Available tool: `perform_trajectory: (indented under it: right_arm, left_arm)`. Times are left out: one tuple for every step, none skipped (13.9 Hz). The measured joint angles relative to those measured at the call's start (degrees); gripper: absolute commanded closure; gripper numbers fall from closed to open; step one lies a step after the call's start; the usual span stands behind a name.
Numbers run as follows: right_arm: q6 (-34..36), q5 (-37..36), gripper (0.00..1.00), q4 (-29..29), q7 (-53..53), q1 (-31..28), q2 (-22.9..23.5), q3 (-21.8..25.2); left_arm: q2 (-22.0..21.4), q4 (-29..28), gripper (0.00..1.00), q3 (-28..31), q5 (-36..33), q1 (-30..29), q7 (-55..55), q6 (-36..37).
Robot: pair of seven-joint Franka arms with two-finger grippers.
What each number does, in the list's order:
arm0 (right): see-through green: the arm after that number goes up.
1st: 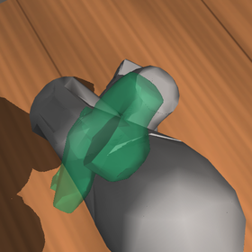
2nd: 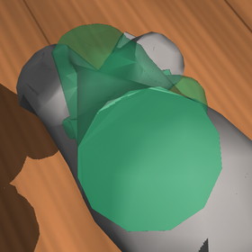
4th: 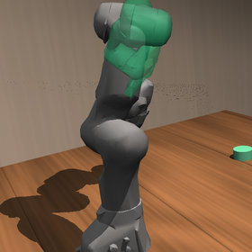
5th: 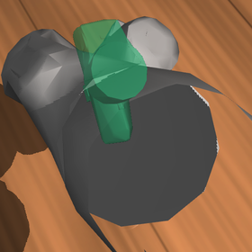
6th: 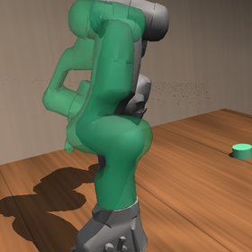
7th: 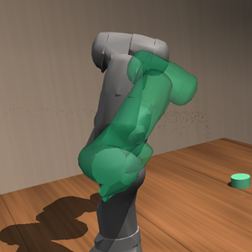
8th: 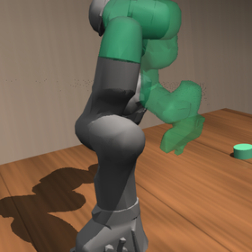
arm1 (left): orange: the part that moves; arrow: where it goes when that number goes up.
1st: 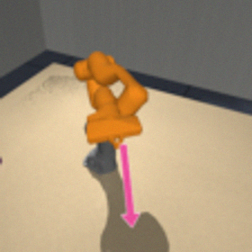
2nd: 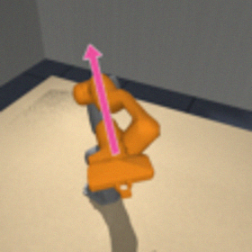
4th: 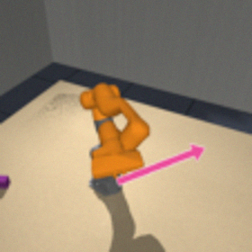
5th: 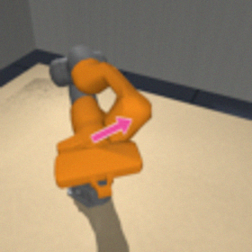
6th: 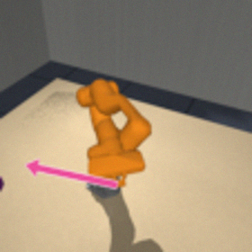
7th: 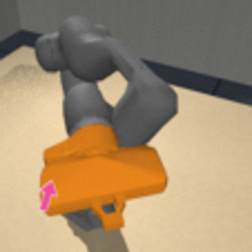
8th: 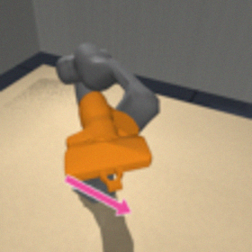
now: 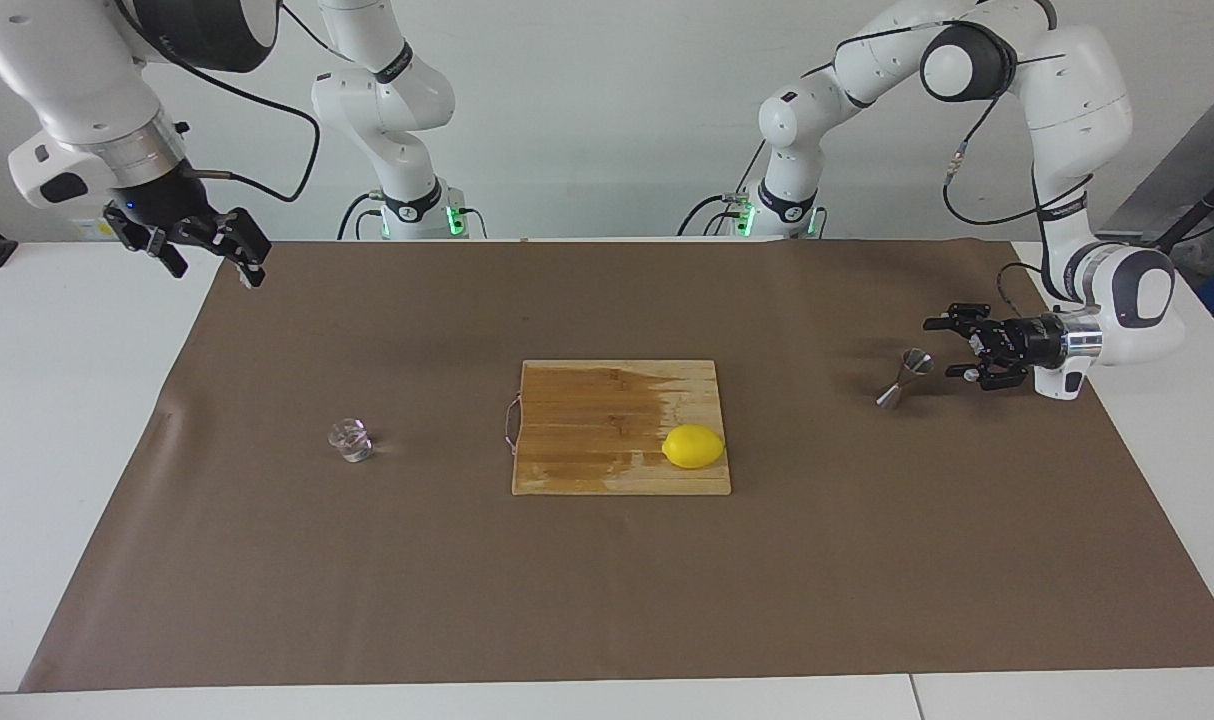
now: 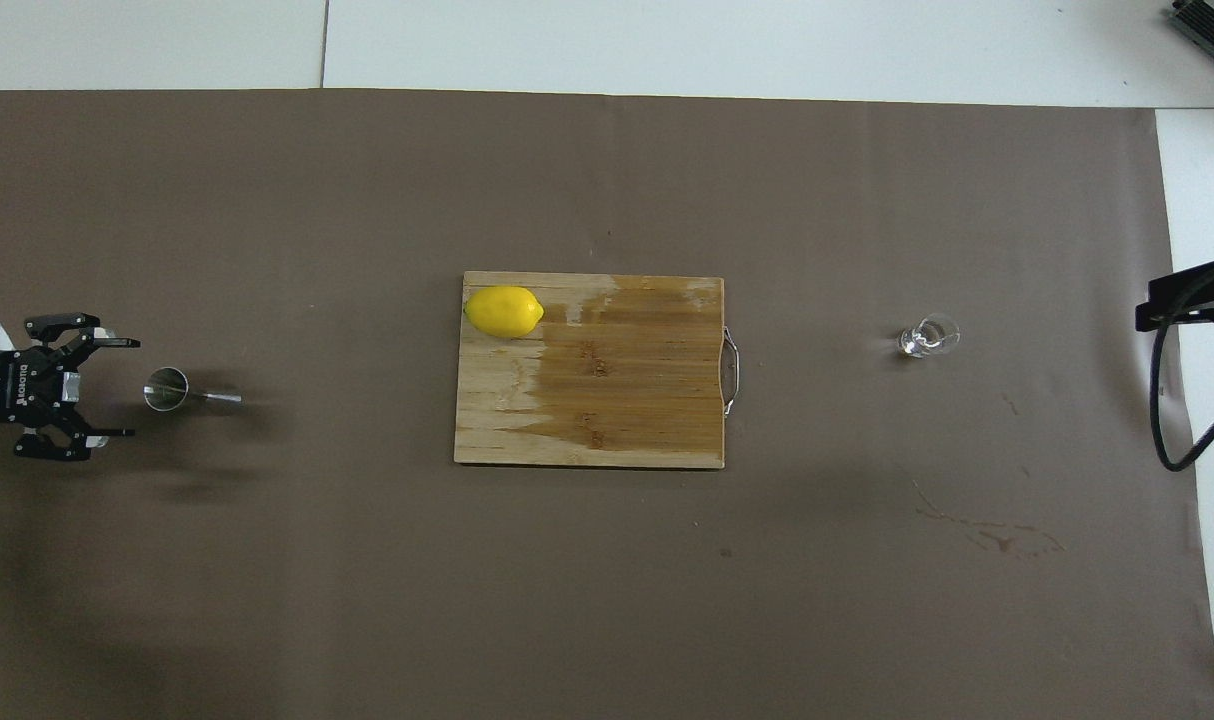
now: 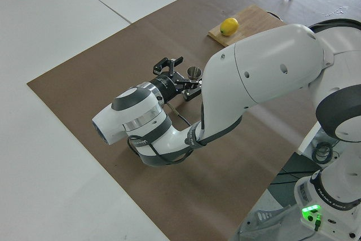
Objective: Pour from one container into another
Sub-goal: 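Close the left gripper around the small metal cup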
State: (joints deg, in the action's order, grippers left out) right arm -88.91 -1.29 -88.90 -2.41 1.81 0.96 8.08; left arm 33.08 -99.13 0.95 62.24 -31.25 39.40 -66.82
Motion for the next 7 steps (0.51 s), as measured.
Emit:
perform_trajectory:
  right_arm:
    - [0.00,0.00,0.00,0.00,0.00,0.00,0.00,0.00]
    - [0.00,0.00,0.00,-0.04,0.00,0.00,0.01,0.00]
    - [0.00,0.00,0.00,-0.15,0.00,0.00,0.03,0.00]
    - [-0.02,0.00,0.00,-0.26,0.00,0.00,0.08,0.00]
    - [-0.04,0.00,0.00,-0.30,0.00,0.00,0.15,0.00]
    - [-0.04,0.00,0.00,-0.39,0.00,0.00,0.19,0.00]
    - [-0.04,0.00,0.00,-0.60,0.00,0.00,0.21,0.00]
  left_arm:
    - [0.07,0.00,0.00,-0.08,0.45,0.03,1.56,-0.09]
    - [0.17,0.00,0.00,-0.13,0.85,0.09,2.43,-0.38]
    - [0.35,0.00,0.00,-0.17,1.07,0.14,3.00,-1.07]
    - [0.71,0.00,0.00,-0.18,1.16,0.17,3.18,-1.59]
    - [1.12,0.00,0.00,-0.18,1.22,0.17,3.18,-1.95]
    - [1.55,0.02,0.00,-0.18,1.31,0.17,3.18,-2.16]
    - [2.01,0.03,0.00,-0.18,1.46,0.17,3.18,-2.36]
